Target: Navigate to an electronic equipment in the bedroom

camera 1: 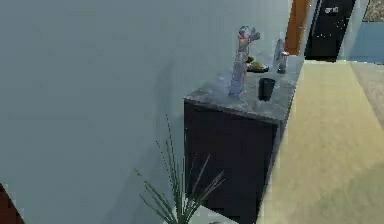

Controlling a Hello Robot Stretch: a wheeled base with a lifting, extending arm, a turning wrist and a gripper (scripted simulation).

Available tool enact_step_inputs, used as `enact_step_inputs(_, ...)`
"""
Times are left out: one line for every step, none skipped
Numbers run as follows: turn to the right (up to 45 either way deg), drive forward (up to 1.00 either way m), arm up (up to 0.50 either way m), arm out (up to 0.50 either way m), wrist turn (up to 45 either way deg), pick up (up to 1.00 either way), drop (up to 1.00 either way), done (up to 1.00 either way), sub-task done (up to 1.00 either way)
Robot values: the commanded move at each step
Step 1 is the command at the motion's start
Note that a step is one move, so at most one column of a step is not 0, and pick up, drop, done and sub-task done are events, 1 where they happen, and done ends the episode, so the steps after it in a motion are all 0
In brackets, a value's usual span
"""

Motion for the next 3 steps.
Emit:
enact_step_inputs(45.0, 0.0, 0.0, 0.0, 0.0, 0.0, 0.0, 0.0, 0.0)
enact_step_inputs(45.0, 0.0, 0.0, 0.0, 0.0, 0.0, 0.0, 0.0, 0.0)
enact_step_inputs(45.0, 0.0, 0.0, 0.0, 0.0, 0.0, 0.0, 0.0, 0.0)
